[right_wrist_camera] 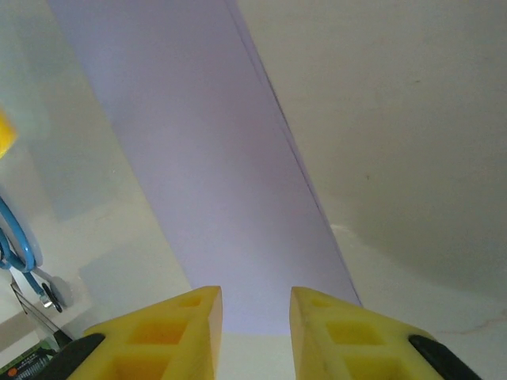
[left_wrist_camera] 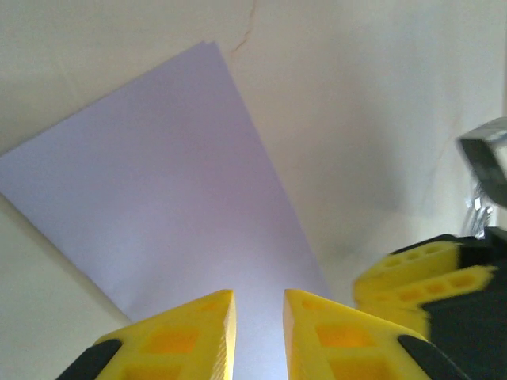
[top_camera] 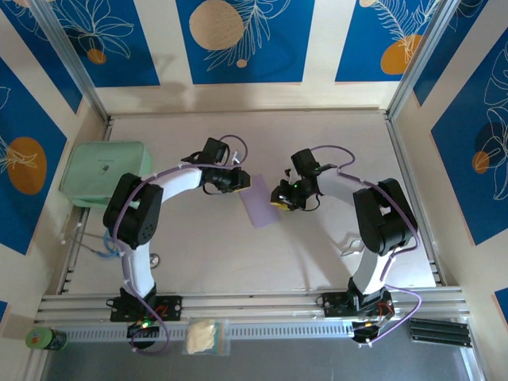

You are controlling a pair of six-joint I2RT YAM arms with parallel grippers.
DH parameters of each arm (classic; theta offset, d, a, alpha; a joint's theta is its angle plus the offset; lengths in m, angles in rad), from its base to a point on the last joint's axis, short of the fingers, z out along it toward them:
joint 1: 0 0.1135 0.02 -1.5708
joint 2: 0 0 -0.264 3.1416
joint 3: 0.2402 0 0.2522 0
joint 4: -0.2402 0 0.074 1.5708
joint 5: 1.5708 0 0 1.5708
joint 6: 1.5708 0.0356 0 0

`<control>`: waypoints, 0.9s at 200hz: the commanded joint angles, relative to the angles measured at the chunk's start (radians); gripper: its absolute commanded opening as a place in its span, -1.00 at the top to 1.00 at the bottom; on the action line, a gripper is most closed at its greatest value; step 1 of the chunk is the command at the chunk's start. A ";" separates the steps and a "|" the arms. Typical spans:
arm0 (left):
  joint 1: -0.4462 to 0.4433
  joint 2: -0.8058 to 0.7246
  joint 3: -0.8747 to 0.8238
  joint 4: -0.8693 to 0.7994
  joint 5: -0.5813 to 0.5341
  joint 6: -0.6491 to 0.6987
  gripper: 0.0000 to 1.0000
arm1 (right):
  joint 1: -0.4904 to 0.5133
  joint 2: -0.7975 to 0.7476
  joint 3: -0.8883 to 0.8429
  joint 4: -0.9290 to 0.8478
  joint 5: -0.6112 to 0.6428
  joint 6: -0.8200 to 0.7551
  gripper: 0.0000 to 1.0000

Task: Fold a paper plane with a square sheet of paper (pick it up from the middle)

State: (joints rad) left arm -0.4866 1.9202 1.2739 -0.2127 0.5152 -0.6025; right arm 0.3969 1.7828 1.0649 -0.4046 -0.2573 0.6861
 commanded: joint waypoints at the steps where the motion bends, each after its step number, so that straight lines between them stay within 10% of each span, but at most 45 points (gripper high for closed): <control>1: -0.034 -0.058 -0.074 0.080 -0.063 -0.136 0.50 | 0.008 0.034 0.008 -0.031 0.011 0.021 0.42; 89: -0.056 -0.131 -0.230 0.180 -0.141 -0.325 0.30 | 0.092 0.080 0.012 -0.125 0.086 0.093 0.27; 180: -0.085 -0.131 -0.281 0.191 -0.177 -0.401 0.31 | 0.059 -0.039 -0.085 0.112 -0.100 0.286 0.24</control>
State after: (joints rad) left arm -0.5594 1.8202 1.0168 -0.0196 0.3725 -0.9737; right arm 0.4816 1.7962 0.9955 -0.3340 -0.3065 0.9417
